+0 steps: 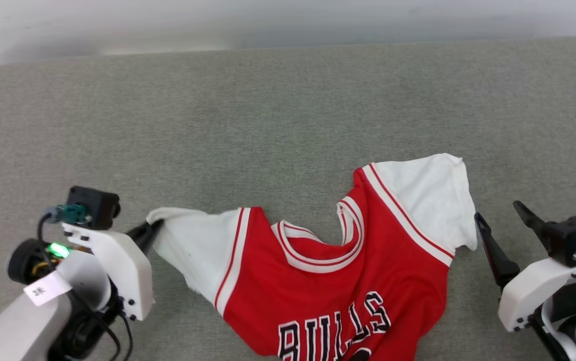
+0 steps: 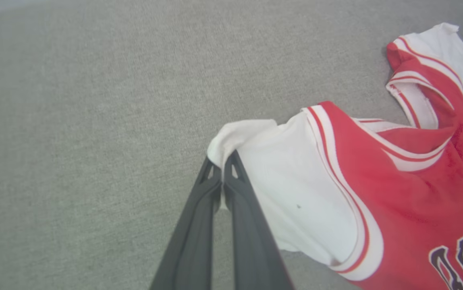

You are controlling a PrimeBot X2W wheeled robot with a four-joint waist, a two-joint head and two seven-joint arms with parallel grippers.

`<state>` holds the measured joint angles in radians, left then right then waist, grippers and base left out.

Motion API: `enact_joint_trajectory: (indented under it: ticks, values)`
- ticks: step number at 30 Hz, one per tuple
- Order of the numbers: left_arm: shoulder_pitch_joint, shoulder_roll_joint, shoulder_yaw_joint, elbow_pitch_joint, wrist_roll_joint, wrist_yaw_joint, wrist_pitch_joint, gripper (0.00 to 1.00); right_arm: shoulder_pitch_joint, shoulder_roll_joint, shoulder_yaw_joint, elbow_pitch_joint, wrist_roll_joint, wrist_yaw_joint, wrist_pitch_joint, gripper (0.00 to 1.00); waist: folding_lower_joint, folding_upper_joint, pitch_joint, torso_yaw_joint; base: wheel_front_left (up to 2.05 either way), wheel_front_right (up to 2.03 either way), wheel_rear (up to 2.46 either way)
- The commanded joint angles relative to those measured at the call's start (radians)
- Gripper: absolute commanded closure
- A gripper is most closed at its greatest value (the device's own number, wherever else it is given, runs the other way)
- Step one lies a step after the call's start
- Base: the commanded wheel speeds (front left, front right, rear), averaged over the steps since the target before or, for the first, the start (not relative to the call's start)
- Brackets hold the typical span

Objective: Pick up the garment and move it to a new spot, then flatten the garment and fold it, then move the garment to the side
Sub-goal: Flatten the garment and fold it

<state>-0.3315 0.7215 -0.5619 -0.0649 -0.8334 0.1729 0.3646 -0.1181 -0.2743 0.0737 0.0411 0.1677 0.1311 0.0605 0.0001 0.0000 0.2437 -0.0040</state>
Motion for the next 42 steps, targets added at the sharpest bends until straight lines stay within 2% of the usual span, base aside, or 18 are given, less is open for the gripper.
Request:
enact_joint_trajectory:
  ticks: [1,9,14,18,24,28,34,35,36,42]
  values:
    - [0.008,0.022,0.017,-0.026,0.018,0.013,-0.017,1.00,-0.006,-0.043,0.023,-0.023,0.021,-0.001,0.066,0.00,-0.0001,0.0000,-0.009,0.019,0.00,0.00,0.00]
    - [0.021,0.069,0.063,-0.225,0.044,0.058,-0.056,1.00,-0.131,-0.210,0.028,-0.111,0.138,-0.001,0.541,0.00,-0.0001,0.0000,0.028,0.079,0.00,0.00,0.00]
    - [0.001,0.066,0.047,-0.321,0.072,0.067,-0.047,1.00,-0.254,-0.287,0.054,-0.097,0.169,-0.001,0.754,0.00,-0.0001,0.0000,0.069,0.132,0.00,0.00,0.00]
    - [-0.016,0.056,0.031,-0.367,0.092,0.061,-0.046,1.00,-0.344,-0.329,0.091,-0.057,0.183,-0.001,0.829,0.00,-0.0001,0.0000,0.099,0.170,0.00,0.00,0.00]
    - [-0.047,0.030,0.015,-0.407,0.099,0.047,-0.057,1.00,-0.425,-0.358,0.166,0.055,0.192,-0.001,0.900,0.00,-0.0001,0.0000,0.143,0.214,0.00,0.00,0.00]
    - [-0.060,0.018,0.002,-0.409,0.104,0.033,-0.061,1.00,-0.433,-0.364,0.212,0.117,0.211,-0.001,0.925,0.00,-0.0001,0.0000,0.167,0.235,0.00,0.00,0.00]
    - [-0.068,0.004,-0.007,-0.386,0.099,0.019,-0.071,1.00,-0.385,-0.340,0.282,0.179,0.274,0.002,0.938,0.00,-0.0001,0.0000,0.185,0.255,0.00,0.00,0.00]
    - [-0.070,0.002,-0.008,-0.381,0.099,0.016,-0.074,1.00,-0.380,-0.338,0.291,0.187,0.282,0.002,0.936,0.33,-0.0001,0.0000,0.186,0.256,0.00,0.00,0.00]
    - [-0.071,0.002,-0.008,-0.376,0.098,0.014,-0.077,1.00,-0.374,-0.338,0.298,0.195,0.288,0.002,0.932,1.00,-0.0001,0.0000,0.186,0.257,0.00,0.00,0.00]
    - [-0.057,0.009,-0.006,-0.343,0.097,0.011,-0.086,1.00,-0.373,-0.335,0.270,0.221,0.328,0.001,0.836,1.00,-0.0001,0.0000,0.150,0.249,0.00,0.00,0.00]
